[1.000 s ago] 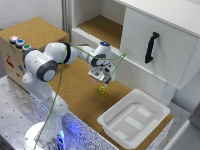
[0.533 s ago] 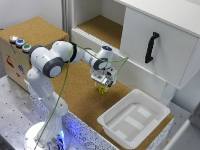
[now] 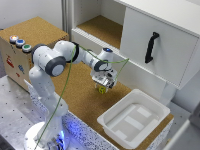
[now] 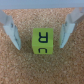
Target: Rotate the yellow block towards the left
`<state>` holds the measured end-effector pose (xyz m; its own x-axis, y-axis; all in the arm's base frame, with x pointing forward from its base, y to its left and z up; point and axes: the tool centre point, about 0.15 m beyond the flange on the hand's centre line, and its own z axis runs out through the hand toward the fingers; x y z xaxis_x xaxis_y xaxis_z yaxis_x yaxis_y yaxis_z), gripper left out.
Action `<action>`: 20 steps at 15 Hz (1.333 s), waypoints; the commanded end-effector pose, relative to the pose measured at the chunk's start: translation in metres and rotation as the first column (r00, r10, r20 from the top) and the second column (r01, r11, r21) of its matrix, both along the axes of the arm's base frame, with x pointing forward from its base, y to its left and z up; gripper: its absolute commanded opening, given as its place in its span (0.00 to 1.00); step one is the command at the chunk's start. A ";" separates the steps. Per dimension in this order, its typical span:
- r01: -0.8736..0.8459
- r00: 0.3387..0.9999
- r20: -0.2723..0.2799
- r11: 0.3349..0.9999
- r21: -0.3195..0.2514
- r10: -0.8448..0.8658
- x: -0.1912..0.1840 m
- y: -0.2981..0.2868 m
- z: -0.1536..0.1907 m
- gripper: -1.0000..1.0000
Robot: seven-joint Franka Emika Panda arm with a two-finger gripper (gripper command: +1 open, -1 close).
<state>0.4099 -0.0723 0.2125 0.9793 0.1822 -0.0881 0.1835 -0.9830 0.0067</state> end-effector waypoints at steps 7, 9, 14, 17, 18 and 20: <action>-0.153 0.988 0.036 0.988 -0.006 0.153 0.009 0.023 0.021 0.00; -0.250 0.968 0.032 0.968 -0.017 0.250 0.003 0.032 0.039 0.00; -0.602 0.798 -0.028 0.798 -0.037 0.601 -0.014 0.069 0.052 0.00; -0.708 0.704 -0.043 0.695 -0.124 0.709 -0.005 0.073 0.061 0.00; -0.728 0.679 -0.042 0.664 -0.172 0.733 -0.003 0.072 0.067 0.00; -0.751 0.650 -0.050 0.632 -0.190 0.758 -0.001 0.066 0.079 0.00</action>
